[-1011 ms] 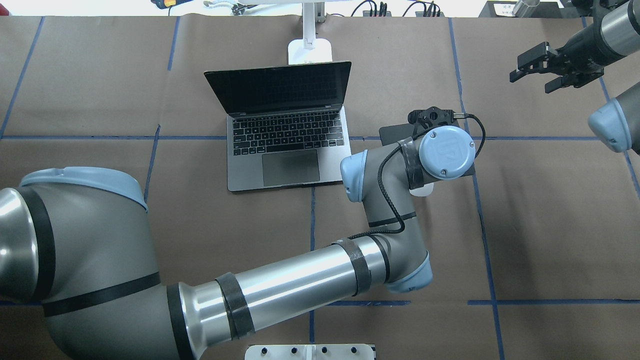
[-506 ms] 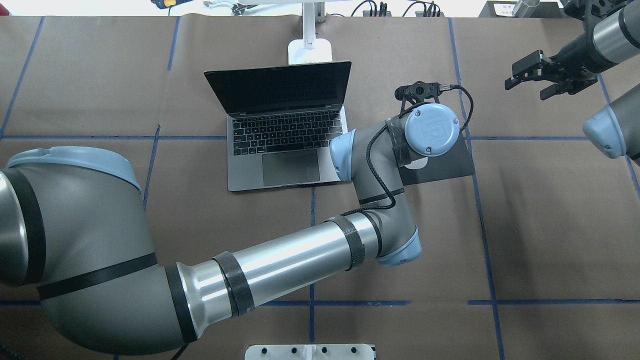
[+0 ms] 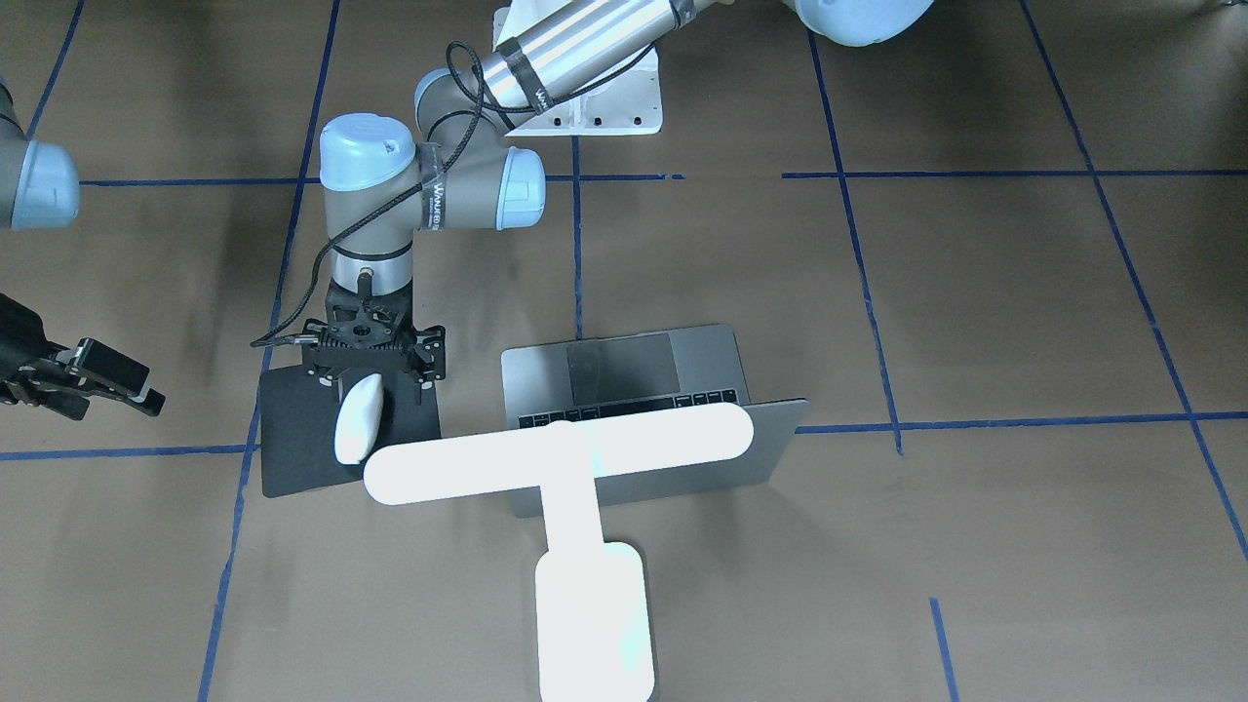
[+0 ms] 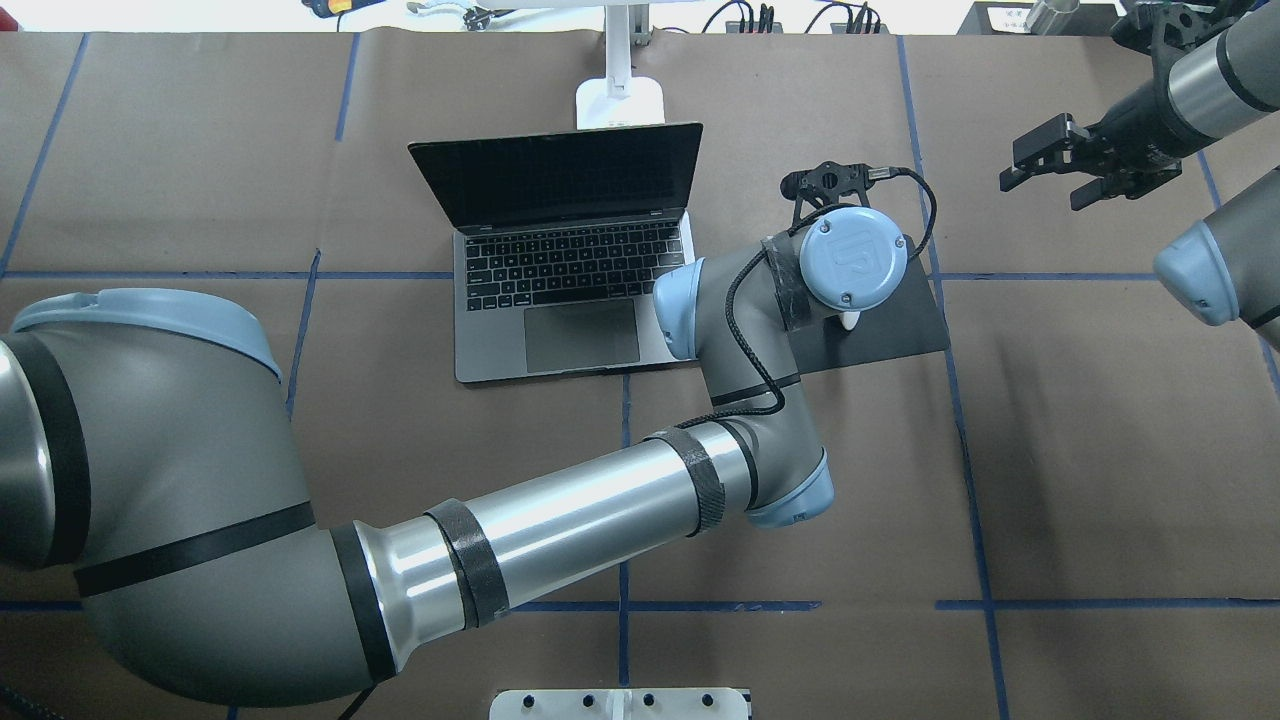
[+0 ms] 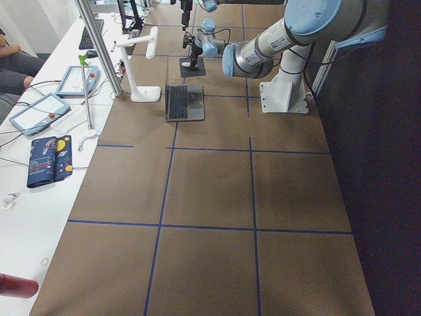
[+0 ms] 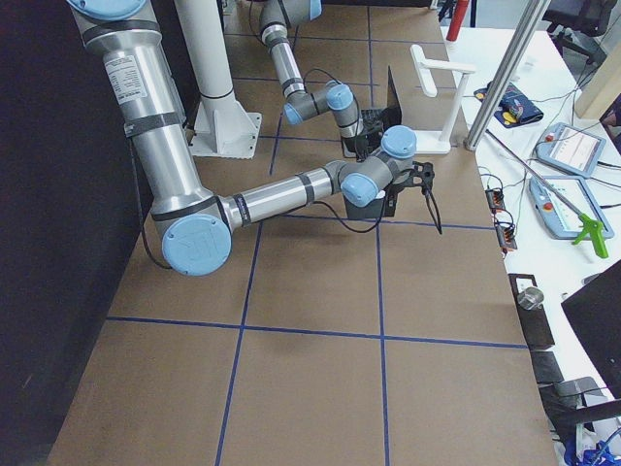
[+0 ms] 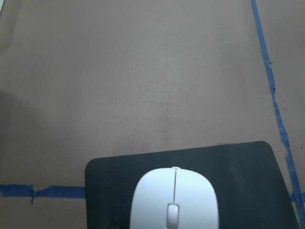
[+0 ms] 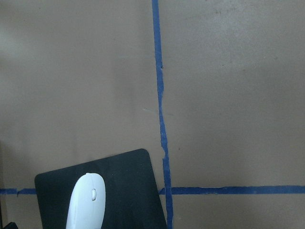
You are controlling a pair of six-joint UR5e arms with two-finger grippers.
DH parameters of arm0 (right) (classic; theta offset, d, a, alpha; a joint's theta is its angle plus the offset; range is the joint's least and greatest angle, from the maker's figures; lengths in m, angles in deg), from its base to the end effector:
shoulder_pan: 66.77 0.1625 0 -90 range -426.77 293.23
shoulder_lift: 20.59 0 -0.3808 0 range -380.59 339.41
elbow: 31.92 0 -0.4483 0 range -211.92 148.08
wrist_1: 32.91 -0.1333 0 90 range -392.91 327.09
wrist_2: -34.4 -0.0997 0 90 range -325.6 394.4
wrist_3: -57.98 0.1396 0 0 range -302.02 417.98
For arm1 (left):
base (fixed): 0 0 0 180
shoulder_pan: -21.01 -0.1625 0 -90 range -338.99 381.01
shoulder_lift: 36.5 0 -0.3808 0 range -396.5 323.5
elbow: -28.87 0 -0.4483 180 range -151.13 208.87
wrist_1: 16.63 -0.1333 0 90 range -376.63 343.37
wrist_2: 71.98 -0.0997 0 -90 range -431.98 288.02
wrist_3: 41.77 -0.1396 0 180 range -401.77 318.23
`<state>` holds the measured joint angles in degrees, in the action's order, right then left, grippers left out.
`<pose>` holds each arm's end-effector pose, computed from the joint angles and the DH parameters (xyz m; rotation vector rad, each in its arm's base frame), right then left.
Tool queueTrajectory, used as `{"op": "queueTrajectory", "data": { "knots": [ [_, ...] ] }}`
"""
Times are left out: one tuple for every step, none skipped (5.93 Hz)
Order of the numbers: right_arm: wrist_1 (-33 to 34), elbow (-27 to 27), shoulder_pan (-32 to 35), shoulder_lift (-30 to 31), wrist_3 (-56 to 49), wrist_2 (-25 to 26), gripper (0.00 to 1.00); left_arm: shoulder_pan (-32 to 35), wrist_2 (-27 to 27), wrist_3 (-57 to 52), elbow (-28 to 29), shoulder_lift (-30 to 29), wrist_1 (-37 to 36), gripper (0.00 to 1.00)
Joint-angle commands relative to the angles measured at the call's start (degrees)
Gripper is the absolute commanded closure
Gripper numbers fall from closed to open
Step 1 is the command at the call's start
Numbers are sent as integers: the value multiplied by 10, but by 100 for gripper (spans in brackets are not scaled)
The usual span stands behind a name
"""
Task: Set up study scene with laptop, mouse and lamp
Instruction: 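Carry the white mouse with the left gripper over the black mouse pad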
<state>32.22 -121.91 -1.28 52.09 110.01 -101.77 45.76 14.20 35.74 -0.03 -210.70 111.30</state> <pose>-0.2525 -0.6324 0.3973 0.0697 -1.0305 0.1405 0.8133 -0.5320 0.0053 0.3980 0.9922 -0.2288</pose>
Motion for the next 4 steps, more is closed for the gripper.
{"op": "queueTrajectory", "data": {
  "knots": [
    [1, 4, -5, -3, -1, 0, 0, 3, 17, 2, -3, -4, 19, 0],
    [1, 4, -5, -3, -1, 0, 0, 18, 43, 4, -7, -4, 20, 0],
    [1, 3, -5, -3, -1, -1, 0, 37, 66, 13, -17, -4, 19, 0],
    [2, 2, 8, 0, -1, -5, 0, 63, 130, 20, -44, 3, 7, 0]
  ]
}}
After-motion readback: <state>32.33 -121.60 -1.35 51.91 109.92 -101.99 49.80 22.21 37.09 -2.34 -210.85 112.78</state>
